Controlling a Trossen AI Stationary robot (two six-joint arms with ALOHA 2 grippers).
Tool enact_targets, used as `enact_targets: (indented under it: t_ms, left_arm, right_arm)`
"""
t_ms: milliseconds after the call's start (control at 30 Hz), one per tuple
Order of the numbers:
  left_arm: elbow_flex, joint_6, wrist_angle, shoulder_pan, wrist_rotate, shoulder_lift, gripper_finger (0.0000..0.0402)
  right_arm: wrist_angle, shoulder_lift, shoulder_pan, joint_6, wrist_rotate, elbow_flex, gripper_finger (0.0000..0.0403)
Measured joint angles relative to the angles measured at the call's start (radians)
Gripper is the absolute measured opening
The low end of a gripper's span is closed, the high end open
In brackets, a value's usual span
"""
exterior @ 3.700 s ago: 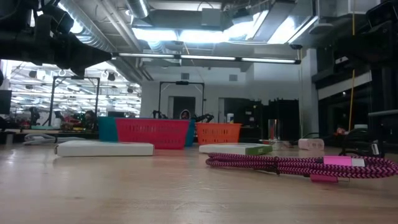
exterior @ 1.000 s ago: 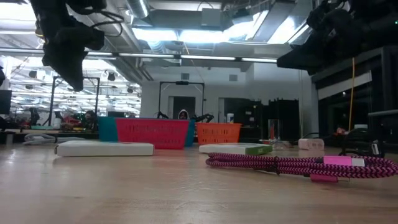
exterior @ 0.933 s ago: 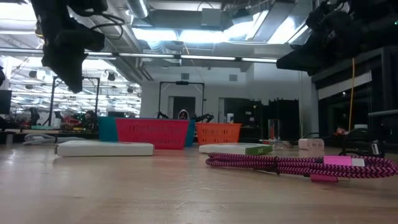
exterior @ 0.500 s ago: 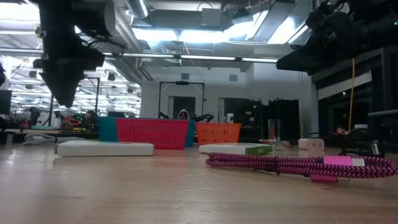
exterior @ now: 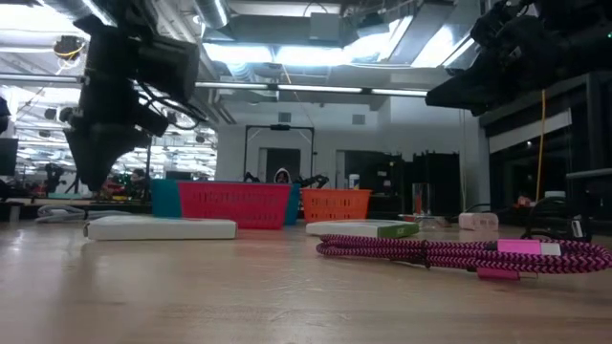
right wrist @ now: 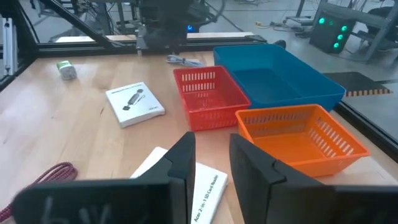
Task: Pick and place items into bin
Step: Put the blue charger cable into the red bin
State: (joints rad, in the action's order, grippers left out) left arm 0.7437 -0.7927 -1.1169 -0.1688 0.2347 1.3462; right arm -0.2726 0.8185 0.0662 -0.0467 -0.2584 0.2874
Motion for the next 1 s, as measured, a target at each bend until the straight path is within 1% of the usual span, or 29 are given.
enact_targets:
  t_ms: [233, 300, 400, 500, 633, 767, 1000]
  left_arm:
    - [-0.008, 0.037, 0.026, -0.034, -0.004, 0.038, 0.0153]
    - [-0.036, 0.038, 0.055, -0.043, -0.017, 0.040, 0.0152]
    - [-0.112, 0.045, 0.119, -0.059, -0.071, 0.040, 0.0153]
    - [-0.177, 0.048, 0.190, -0.068, -0.087, 0.035, 0.0151]
    - [-0.200, 0.057, 0.214, -0.076, -0.102, 0.029, 0.0143]
    - [-0.188, 0.083, 0.216, -0.076, -0.106, 0.008, 0.0116]
    - [-0.186, 0.103, 0.217, -0.076, -0.114, -0.023, 0.0024]
  right_arm:
    - [0.005, 0.000, 0.000, 0.001, 0.001, 0.000, 0.0081]
    - [0.005, 0.000, 0.000, 0.001, 0.000, 0.000, 0.0081]
    - [0.006, 0.000, 0.000, 0.001, 0.001, 0.000, 0.0081]
    - [0.005, 0.000, 0.000, 0.002, 0.000, 0.000, 0.0081]
    - [0.004, 0.000, 0.000, 0.002, 0.001, 0.000, 0.0081]
    - [-0.001, 0.000, 0.000, 0.002, 0.000, 0.000, 0.0081]
    - [0.000, 0.000, 0.000, 0.002, 0.000, 0.000, 0.0081]
